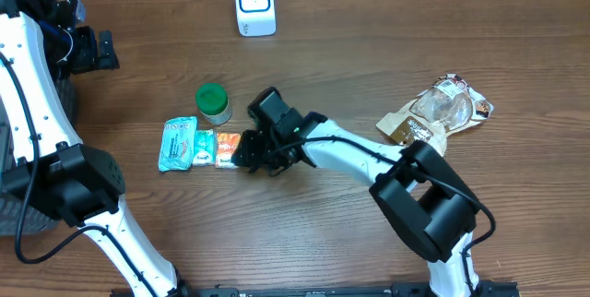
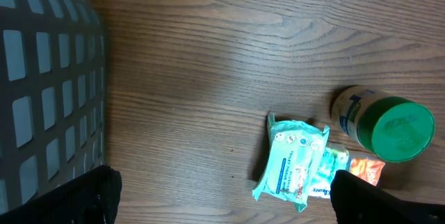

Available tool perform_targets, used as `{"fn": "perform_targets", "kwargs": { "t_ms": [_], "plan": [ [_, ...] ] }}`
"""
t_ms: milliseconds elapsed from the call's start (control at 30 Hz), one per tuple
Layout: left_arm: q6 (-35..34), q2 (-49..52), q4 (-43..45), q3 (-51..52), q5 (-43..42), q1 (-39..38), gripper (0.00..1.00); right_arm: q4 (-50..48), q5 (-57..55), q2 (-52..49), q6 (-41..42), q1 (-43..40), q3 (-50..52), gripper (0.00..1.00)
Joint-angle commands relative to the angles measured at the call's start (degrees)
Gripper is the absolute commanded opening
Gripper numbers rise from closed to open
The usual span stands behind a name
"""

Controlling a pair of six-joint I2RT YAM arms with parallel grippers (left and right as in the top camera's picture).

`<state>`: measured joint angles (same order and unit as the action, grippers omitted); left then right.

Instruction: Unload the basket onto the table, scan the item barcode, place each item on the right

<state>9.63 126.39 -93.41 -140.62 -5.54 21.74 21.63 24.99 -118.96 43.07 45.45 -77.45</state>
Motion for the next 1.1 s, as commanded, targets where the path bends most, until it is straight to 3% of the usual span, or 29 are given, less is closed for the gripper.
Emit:
{"fn": "perform_targets", "kwargs": {
  "t_ms": [0,300,533,633,867,1067],
  "plan": [
    [0.46,-0.94,0.07,-1.07,-0.24,-0.48,1.00,-1.38,-2.51,-1.44,0.63,0.94,0.35,0.34],
    [0.46,-0.94,0.07,-1.07,-0.24,-0.72,1.00,-5.51,-2.82,-3.56,0.63,0.96,0.35,0.33],
    [0.46,-0.94,0.07,-1.07,-0.24,-0.72,1.00,-4.11,-0.87,-4.50,0.09,1.07,0.33,0.06],
    [0.46,-0.94,0.09,-1.07,-0.24,-0.74,0.99,-2.56,2.23,-4.07,-1.73,-0.22,0.09,0.04],
    [0.46,-0.94,0.07,-1.07,-0.24,-0.76,1.00,4.22,17.64,1.73,-22.10,-7.34,-0.28,0.04],
    [0.46,-0.94,0.09,-1.07,-0.24,-0.76,1.00,20.50,13.09,5.14,-44.74,-13.07,-1.81,0.04]
  ]
}}
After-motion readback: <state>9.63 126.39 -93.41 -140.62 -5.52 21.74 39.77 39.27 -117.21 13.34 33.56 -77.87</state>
